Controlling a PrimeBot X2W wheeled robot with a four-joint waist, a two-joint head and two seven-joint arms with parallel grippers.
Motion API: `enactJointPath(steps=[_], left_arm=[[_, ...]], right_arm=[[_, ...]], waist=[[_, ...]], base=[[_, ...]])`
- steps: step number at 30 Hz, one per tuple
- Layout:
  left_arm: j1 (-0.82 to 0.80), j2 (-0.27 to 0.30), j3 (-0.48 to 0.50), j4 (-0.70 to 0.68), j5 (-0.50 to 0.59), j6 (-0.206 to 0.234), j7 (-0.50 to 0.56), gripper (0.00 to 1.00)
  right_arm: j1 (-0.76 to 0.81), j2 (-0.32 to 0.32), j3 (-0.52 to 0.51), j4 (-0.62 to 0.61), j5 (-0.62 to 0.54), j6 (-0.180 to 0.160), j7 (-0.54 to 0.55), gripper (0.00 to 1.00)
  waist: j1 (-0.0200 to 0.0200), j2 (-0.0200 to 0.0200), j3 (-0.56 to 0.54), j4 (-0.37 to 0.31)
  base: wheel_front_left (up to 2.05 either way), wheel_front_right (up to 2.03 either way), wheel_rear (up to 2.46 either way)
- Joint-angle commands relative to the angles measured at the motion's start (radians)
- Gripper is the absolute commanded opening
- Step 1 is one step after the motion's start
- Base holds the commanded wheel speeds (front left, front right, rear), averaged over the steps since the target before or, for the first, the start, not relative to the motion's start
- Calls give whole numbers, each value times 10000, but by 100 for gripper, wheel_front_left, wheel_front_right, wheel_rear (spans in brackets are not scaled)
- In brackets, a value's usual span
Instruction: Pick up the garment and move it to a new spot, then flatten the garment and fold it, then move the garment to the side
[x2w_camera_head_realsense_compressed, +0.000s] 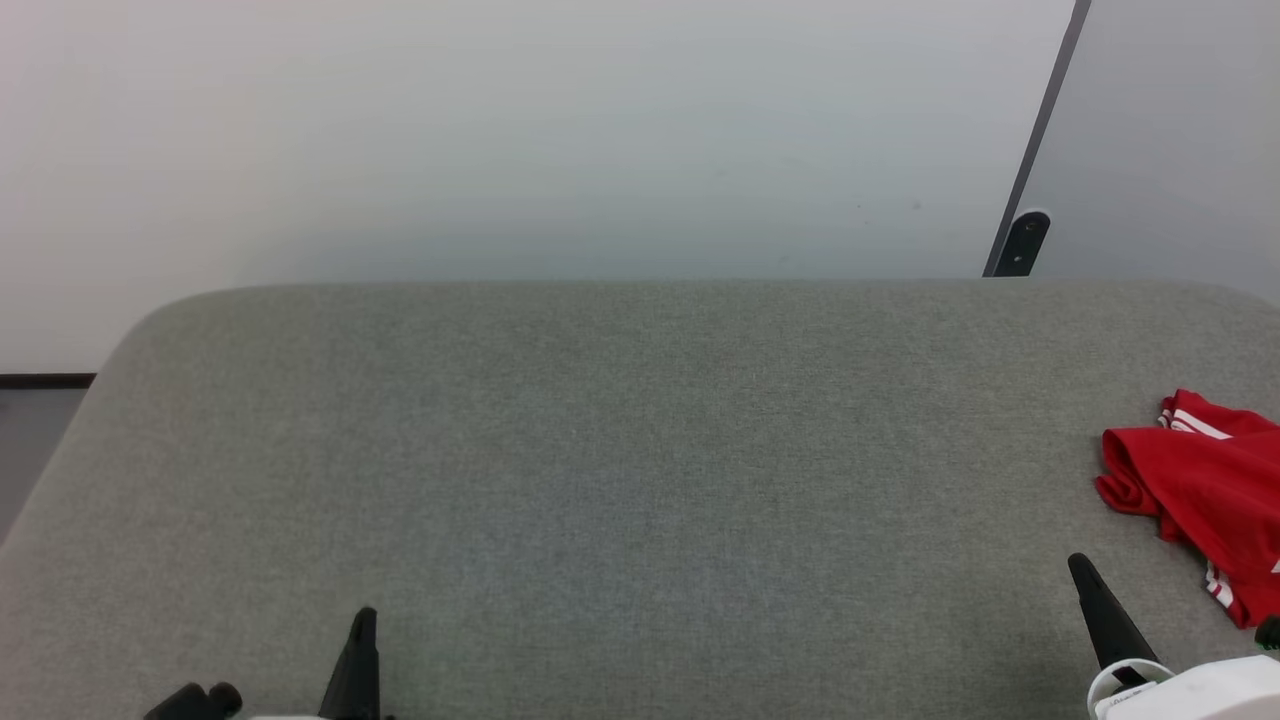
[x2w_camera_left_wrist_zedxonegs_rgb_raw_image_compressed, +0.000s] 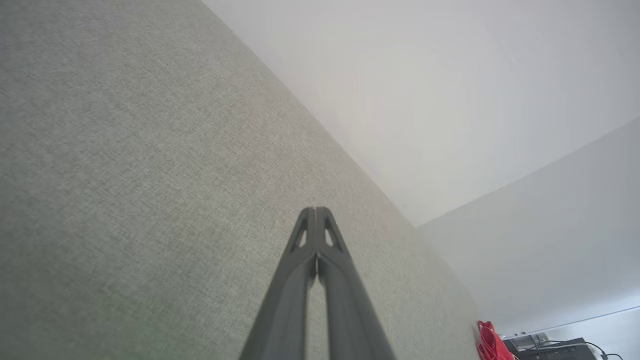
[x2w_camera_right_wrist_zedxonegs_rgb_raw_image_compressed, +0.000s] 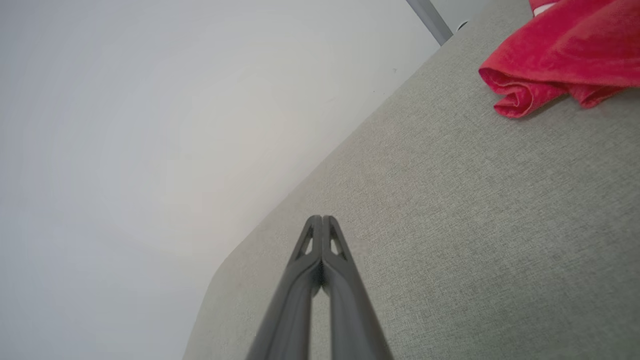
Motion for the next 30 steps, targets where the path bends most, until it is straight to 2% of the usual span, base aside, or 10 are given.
enactJointPath(steps=[1,30], left_arm=[[-272,13,72,-57,-346,-106,74,0],[-1085,-88,429,367,-3477,-493,881,0]], right_arm=[[-323,6,-57,-39,355,-1,-65,0],[-901,152,-108,674,3193,-2,-196,0]], waist=[[0,0,12,7],[0,0,226,114]], base=[[0,0,0],[0,0,0]])
